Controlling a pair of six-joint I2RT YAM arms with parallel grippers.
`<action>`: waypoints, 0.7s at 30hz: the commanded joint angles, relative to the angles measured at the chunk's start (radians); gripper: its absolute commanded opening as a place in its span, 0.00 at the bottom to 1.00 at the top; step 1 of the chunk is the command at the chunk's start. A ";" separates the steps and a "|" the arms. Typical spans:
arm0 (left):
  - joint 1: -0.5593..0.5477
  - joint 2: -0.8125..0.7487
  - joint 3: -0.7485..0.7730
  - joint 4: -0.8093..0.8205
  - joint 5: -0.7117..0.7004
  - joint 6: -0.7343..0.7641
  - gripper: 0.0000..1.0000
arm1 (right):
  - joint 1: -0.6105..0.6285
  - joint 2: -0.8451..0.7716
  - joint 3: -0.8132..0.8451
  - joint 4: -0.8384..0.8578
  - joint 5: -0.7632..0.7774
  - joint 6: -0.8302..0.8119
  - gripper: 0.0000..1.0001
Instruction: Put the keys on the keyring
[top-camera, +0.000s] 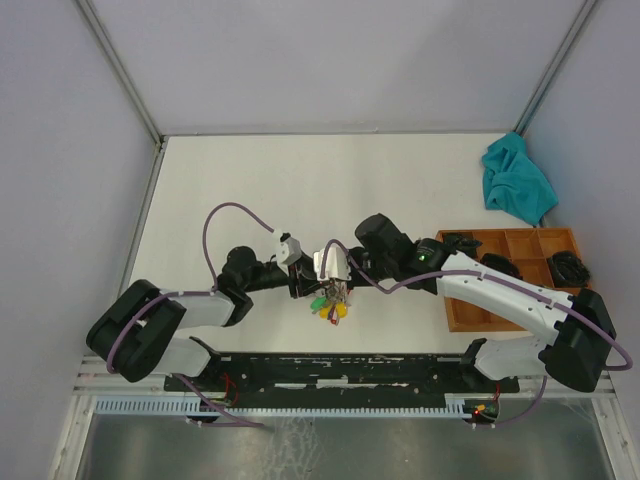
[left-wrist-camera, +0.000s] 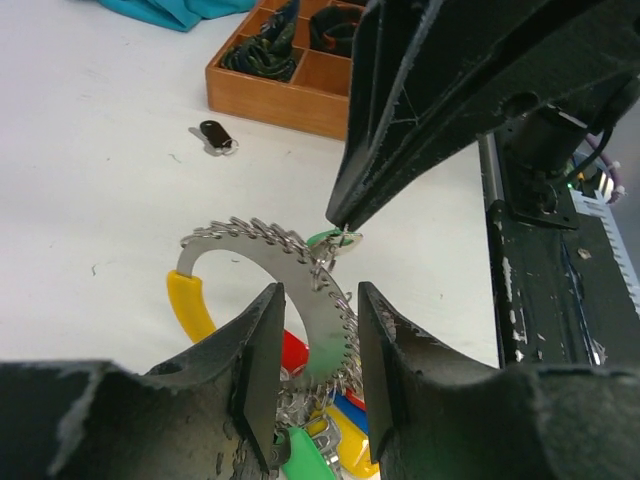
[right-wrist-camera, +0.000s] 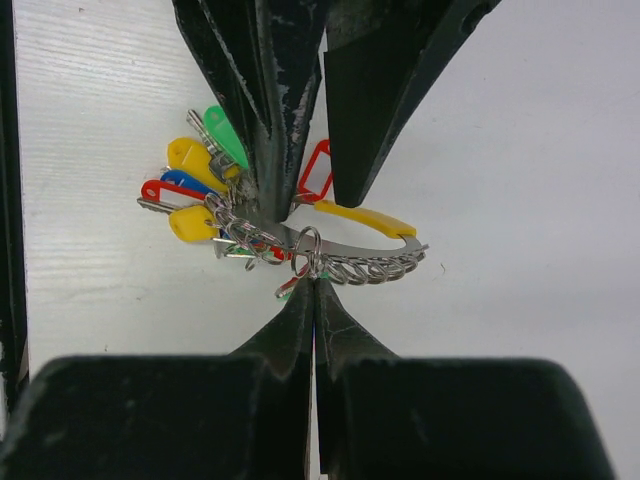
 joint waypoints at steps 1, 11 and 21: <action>0.005 -0.014 0.046 -0.028 0.112 0.090 0.43 | 0.003 -0.003 0.070 -0.008 -0.017 -0.030 0.01; 0.001 0.062 0.125 -0.068 0.182 0.090 0.40 | 0.004 0.003 0.090 -0.032 -0.067 -0.035 0.01; 0.000 0.087 0.153 -0.142 0.200 0.129 0.37 | 0.003 -0.007 0.089 -0.032 -0.077 -0.034 0.01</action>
